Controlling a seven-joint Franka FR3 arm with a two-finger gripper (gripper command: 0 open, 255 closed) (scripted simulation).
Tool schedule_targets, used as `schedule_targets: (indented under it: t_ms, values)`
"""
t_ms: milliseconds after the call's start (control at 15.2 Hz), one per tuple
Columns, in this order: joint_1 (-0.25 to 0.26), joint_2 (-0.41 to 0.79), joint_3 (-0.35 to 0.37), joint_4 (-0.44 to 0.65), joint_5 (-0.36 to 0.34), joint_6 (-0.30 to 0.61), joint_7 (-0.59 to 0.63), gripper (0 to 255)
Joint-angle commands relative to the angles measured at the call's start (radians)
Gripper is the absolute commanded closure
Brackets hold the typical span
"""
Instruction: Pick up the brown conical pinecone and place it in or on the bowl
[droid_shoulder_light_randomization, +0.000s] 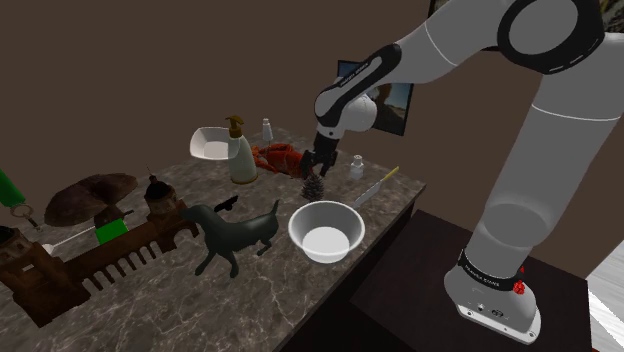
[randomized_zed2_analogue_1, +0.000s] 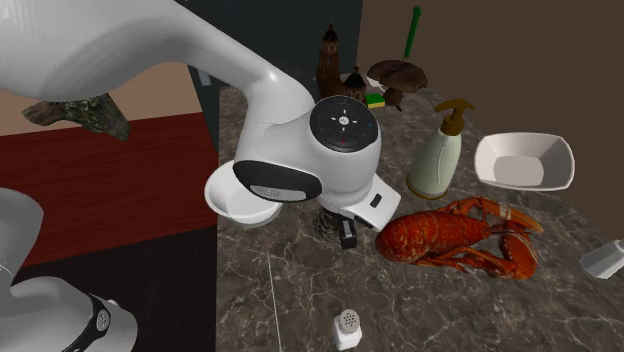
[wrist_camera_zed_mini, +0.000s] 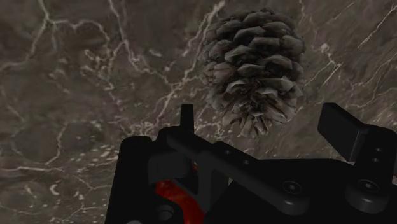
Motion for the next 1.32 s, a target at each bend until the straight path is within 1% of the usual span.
schedule_targets:
  t_ms: [0,462,528,1122,1254]
  values:
    - [0.004,0.016,0.004,-0.002,0.01,0.019,-0.007,0]
    - [0.004,0.016,0.004,-0.002,0.01,0.018,-0.007,0]
    - [0.004,0.016,0.004,-0.002,0.01,0.018,-0.007,255]
    - [0.004,0.016,0.004,-0.002,0.01,0.019,-0.007,255]
    - [0.002,-0.003,0.002,0.005,-0.004,-0.005,0.009,255]
